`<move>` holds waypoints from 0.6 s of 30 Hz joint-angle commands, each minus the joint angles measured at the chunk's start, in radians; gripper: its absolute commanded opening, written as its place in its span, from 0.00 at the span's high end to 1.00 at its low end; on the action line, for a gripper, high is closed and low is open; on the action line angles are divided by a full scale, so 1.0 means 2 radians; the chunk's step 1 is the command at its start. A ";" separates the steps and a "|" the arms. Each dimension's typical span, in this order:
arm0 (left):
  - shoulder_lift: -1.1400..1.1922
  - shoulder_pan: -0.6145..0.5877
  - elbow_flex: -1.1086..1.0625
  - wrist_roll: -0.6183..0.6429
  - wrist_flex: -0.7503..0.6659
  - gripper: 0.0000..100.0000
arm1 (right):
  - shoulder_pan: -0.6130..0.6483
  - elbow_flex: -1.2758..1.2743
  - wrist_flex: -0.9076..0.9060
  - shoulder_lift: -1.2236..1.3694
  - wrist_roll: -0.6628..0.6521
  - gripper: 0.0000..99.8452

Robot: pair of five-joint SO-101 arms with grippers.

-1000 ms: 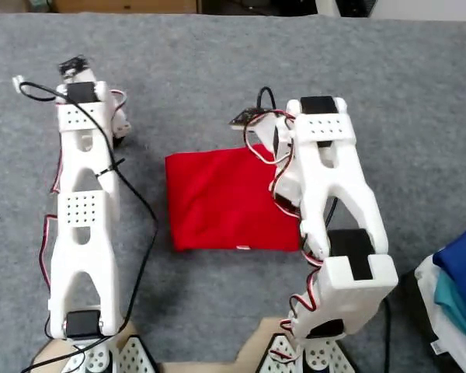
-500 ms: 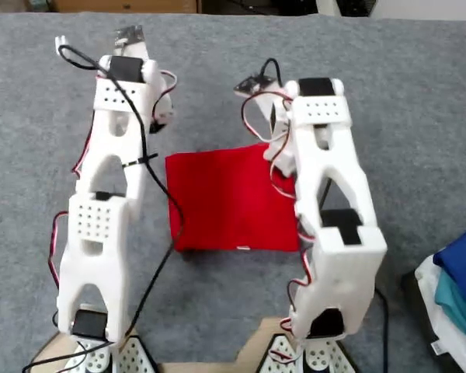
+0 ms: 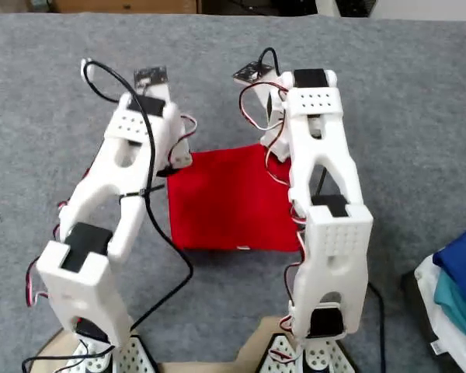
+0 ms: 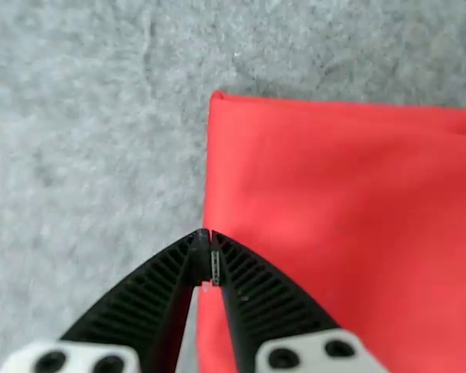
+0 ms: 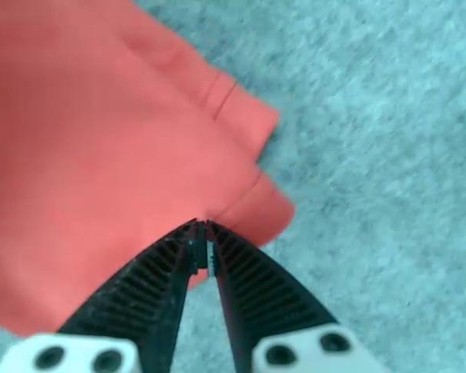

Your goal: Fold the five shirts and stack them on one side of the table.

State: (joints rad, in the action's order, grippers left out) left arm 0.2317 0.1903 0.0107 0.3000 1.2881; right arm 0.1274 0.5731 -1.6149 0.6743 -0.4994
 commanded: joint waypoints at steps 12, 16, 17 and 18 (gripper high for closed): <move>0.037 -0.028 -0.069 -0.023 -0.193 0.98 | -0.007 0.169 0.008 0.146 0.006 1.00; 0.067 -0.058 -0.056 -0.048 -0.193 0.98 | -0.006 0.221 -0.010 0.176 0.006 1.00; 0.070 -0.064 -0.048 -0.047 -0.186 0.98 | -0.005 0.236 -0.015 0.181 0.006 1.00; 0.073 -0.070 -0.043 -0.047 -0.178 0.98 | -0.004 0.250 -0.024 0.184 0.006 1.00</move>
State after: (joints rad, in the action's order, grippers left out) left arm 0.3790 0.0859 -0.1320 0.2217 0.9152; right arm 0.1289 0.9674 -1.6349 1.0380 -0.4994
